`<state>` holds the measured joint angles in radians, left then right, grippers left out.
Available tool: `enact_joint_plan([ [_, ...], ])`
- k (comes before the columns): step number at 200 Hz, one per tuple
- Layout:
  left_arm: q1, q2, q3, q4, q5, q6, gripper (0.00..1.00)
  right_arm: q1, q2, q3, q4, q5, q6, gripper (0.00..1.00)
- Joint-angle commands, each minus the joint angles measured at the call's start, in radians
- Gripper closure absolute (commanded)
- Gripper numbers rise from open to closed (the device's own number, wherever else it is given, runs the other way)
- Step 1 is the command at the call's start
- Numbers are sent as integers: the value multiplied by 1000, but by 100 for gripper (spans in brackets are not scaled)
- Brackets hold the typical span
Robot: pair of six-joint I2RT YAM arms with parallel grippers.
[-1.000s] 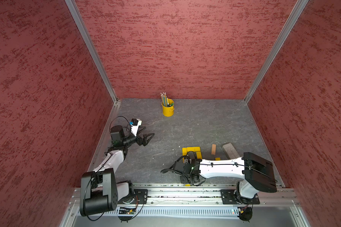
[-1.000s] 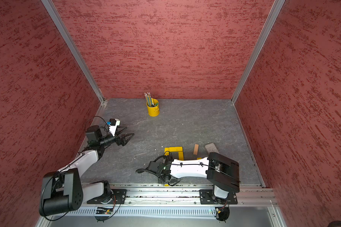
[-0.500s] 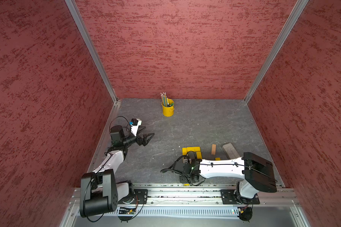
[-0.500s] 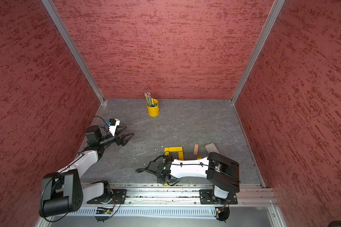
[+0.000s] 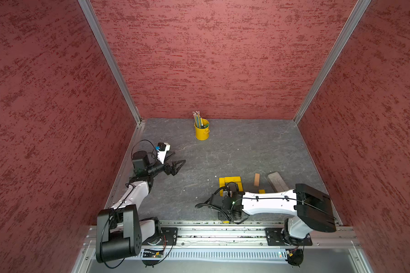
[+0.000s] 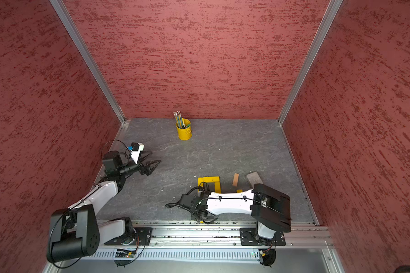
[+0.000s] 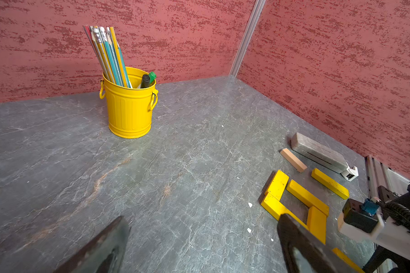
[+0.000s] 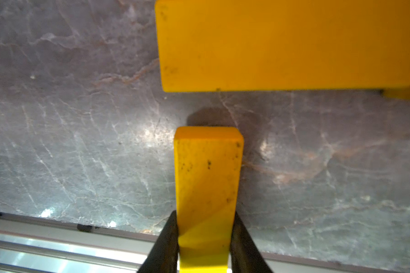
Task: Assemble the number 8 with building blocks
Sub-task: Assemble the building block at the center of the board.
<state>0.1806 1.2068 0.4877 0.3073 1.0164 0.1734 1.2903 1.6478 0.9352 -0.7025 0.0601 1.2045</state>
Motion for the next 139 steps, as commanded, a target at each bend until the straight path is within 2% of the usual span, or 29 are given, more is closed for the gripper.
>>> enact_joint_plan([
  [1,11,-15,-14,4,10,12,0,-8,1,5,-32,51,4,72],
  [139,11,-16,-14,4,9,12,0,-19,32,34,-31,59,-35,71],
])
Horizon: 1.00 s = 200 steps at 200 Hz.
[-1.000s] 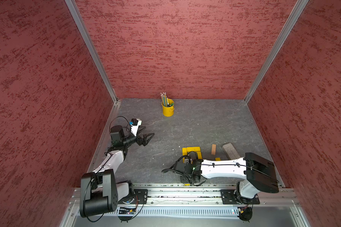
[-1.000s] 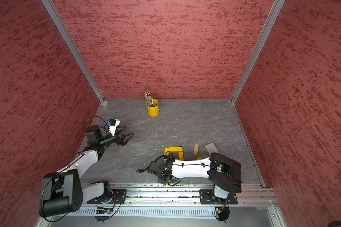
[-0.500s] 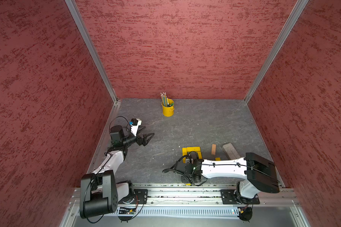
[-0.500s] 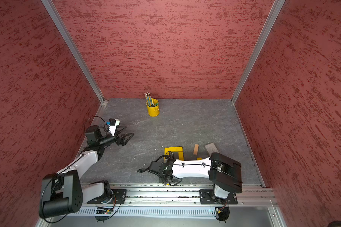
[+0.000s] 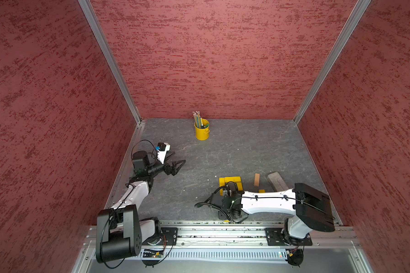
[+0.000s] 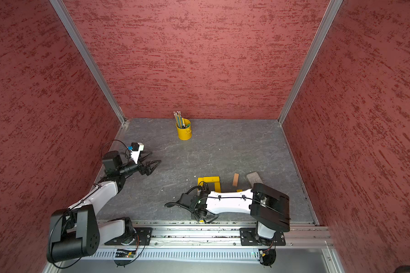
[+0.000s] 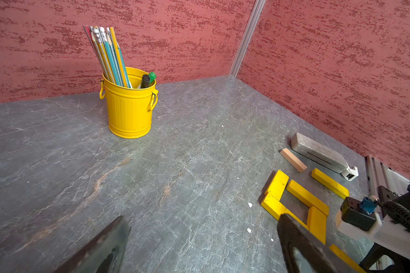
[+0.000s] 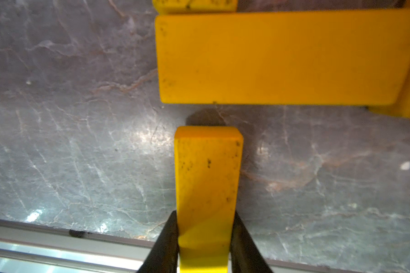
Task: Assemble the number 8 with building blocks
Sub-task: Assemble the building block at the center of the board.
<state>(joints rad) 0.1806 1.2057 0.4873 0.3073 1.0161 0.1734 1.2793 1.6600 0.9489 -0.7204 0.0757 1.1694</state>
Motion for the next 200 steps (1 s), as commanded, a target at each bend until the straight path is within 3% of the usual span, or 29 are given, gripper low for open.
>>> enact_joint_plan([
  [1,11,-16,-14,4,10,11,0,-8,20,21,-13,44,-1,71],
  [200,11,-14,-10,12,10,6,0,-9,61,54,7,32,-6,71],
])
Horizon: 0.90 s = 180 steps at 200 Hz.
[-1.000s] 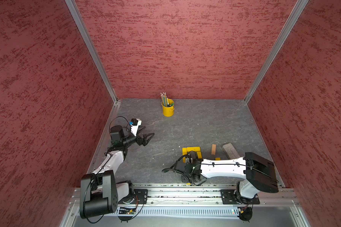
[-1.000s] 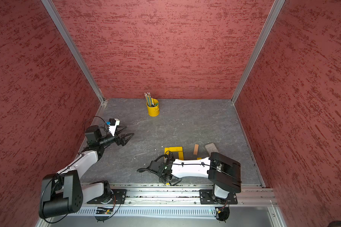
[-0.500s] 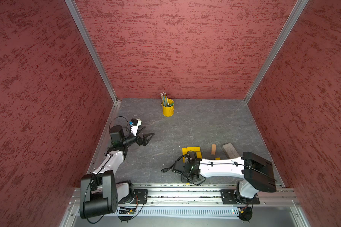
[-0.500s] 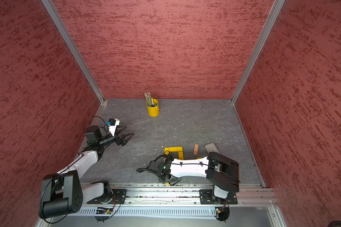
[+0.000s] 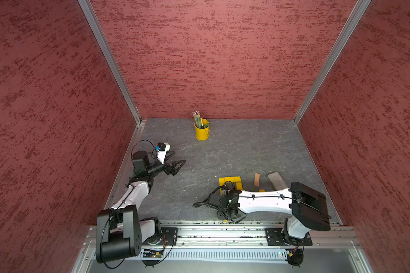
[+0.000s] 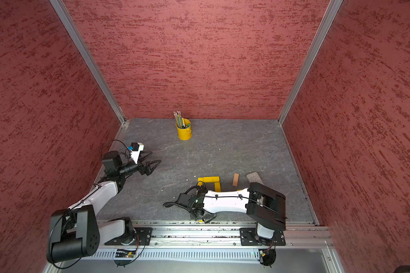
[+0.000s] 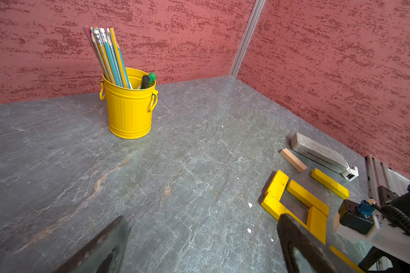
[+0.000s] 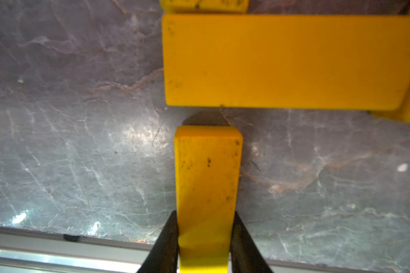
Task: Assemble the number 8 with building blocks
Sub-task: Assemble the building block at the center of the board.
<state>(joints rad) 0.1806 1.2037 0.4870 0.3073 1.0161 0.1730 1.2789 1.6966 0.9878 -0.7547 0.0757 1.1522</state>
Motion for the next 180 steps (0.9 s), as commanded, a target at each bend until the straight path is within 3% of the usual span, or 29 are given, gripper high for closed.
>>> enact_joint_plan([
  [1,10,-12,-10,12,10,7,0,-9,25,15,41,32,11,71],
  [180,11,-16,-12,4,6,8,0,-11,22,28,61,26,35,70],
])
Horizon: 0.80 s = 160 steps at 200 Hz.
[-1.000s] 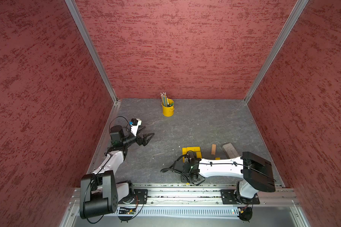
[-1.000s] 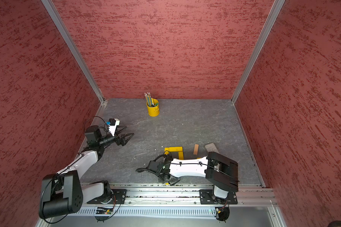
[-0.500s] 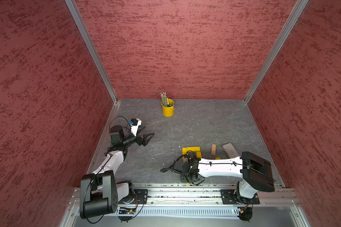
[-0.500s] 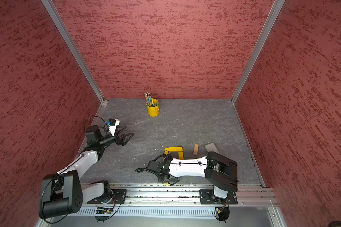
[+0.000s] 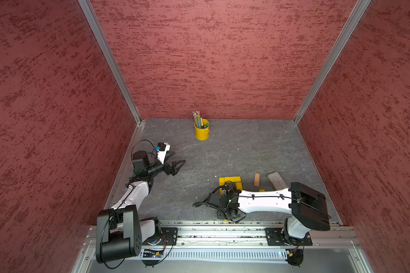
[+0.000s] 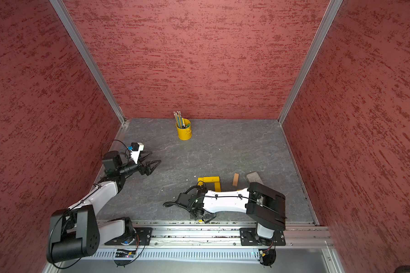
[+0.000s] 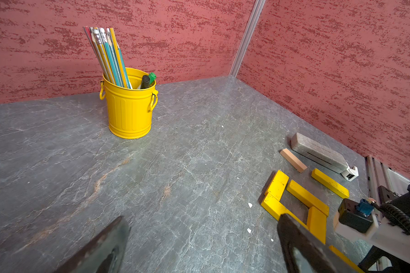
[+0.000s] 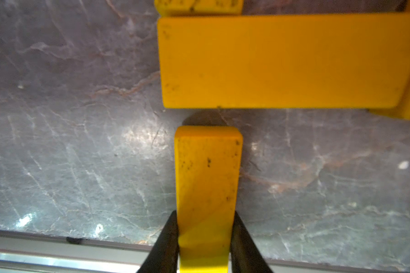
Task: Assemble the number 8 with building blocks
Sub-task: Assemble the building block at the center of the board.
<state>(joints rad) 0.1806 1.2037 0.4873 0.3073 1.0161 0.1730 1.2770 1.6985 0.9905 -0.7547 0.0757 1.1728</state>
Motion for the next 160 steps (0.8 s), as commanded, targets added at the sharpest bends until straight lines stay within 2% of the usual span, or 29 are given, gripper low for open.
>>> enact_joint_plan([
  [1,11,-16,-13,4,6,8,0,-9,21,25,61,26,14,70],
  [160,10,-18,-16,3,2,11,0,1,30,20,92,21,25,70],
])
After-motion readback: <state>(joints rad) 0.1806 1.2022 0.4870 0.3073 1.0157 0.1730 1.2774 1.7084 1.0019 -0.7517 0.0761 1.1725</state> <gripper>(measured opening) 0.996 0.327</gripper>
